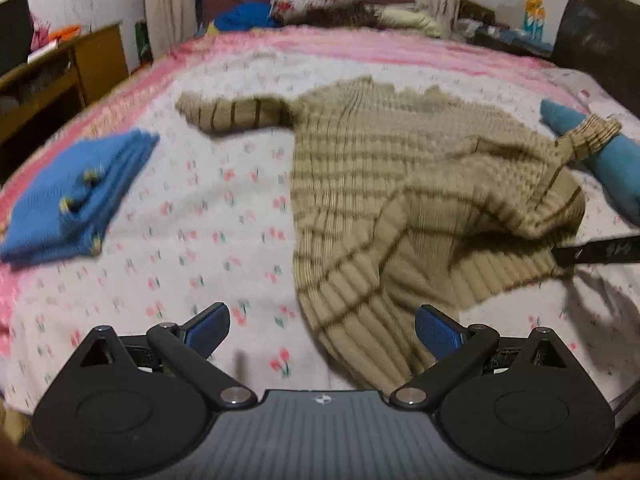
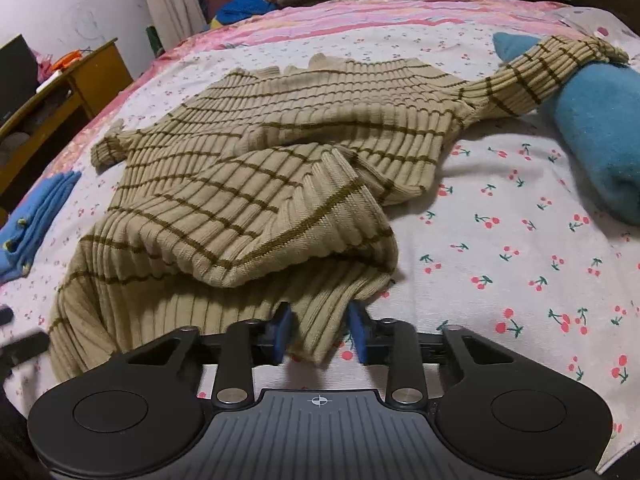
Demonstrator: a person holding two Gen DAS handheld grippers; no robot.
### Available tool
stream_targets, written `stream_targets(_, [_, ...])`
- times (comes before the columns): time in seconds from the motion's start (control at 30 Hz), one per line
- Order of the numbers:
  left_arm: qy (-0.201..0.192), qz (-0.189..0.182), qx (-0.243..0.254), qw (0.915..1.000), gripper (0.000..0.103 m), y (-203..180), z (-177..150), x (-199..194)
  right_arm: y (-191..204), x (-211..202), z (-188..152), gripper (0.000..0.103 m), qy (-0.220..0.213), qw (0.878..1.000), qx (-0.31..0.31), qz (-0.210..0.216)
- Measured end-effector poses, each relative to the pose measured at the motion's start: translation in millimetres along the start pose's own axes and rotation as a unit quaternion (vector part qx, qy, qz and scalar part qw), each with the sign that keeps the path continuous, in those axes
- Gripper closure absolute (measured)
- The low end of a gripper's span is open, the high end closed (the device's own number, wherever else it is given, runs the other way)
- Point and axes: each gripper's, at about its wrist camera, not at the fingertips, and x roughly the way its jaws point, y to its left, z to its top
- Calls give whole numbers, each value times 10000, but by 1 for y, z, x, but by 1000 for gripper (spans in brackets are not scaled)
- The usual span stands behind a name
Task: Fold small clothes
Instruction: 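Grasp the sweater hem with the left gripper and drag it to spread the body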
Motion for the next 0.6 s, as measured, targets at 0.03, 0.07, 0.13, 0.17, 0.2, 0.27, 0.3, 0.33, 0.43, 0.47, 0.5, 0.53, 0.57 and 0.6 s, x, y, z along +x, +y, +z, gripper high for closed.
stream_targets(0.03, [106, -4, -64, 9999, 0, 0, -2, 4, -3, -1, 1, 89, 6, 9999, 68, 76])
stream_targets(0.07, [230, -53, -168, 9996, 1, 1, -2, 7, -5, -3, 1, 91, 5, 9998, 120, 126])
stream_targets(0.13, [440, -168, -379, 9982, 7, 2, -4, 15, -9, -6, 0, 94, -39, 9997, 165, 177])
stream_targets(0.17, [513, -163, -454, 9975, 16, 3, -5, 19, -10, -8, 0, 95, -63, 9996, 174, 208])
stream_targets(0.2, [569, -150, -515, 9969, 23, 3, -6, 22, -11, -10, -1, 96, -84, 9995, 183, 251])
stream_targets(0.27, [602, -123, -613, 9962, 39, 3, -7, 25, -12, -13, -1, 96, -127, 9992, 184, 327])
stream_targets(0.3, [560, -103, -623, 9964, 44, 3, -7, 24, -12, -14, -1, 97, -146, 9991, 181, 363])
stream_targets(0.33, [528, -126, -626, 9966, 54, 3, -5, 24, -13, -16, -1, 97, -169, 9989, 178, 398])
stream_targets(0.43, [529, -356, -728, 9953, 78, 4, 0, 21, -15, -24, 0, 98, -256, 9984, 162, 475])
stream_targets(0.47, [513, -419, -739, 9951, 83, 5, 1, 20, -16, -28, 1, 98, -291, 9982, 153, 495])
stream_targets(0.5, [498, -465, -751, 9948, 83, 7, 4, 18, -18, -34, 2, 98, -322, 9980, 139, 523])
stream_targets(0.53, [468, -471, -762, 9949, 84, 9, 6, 15, -20, -40, 2, 99, -350, 9978, 123, 554])
stream_targets(0.57, [434, -459, -766, 9951, 85, 13, 8, 12, -23, -47, 3, 99, -369, 9976, 117, 572])
stream_targets(0.6, [394, -434, -762, 9954, 86, 16, 11, 9, -26, -54, 3, 99, -386, 9975, 111, 586])
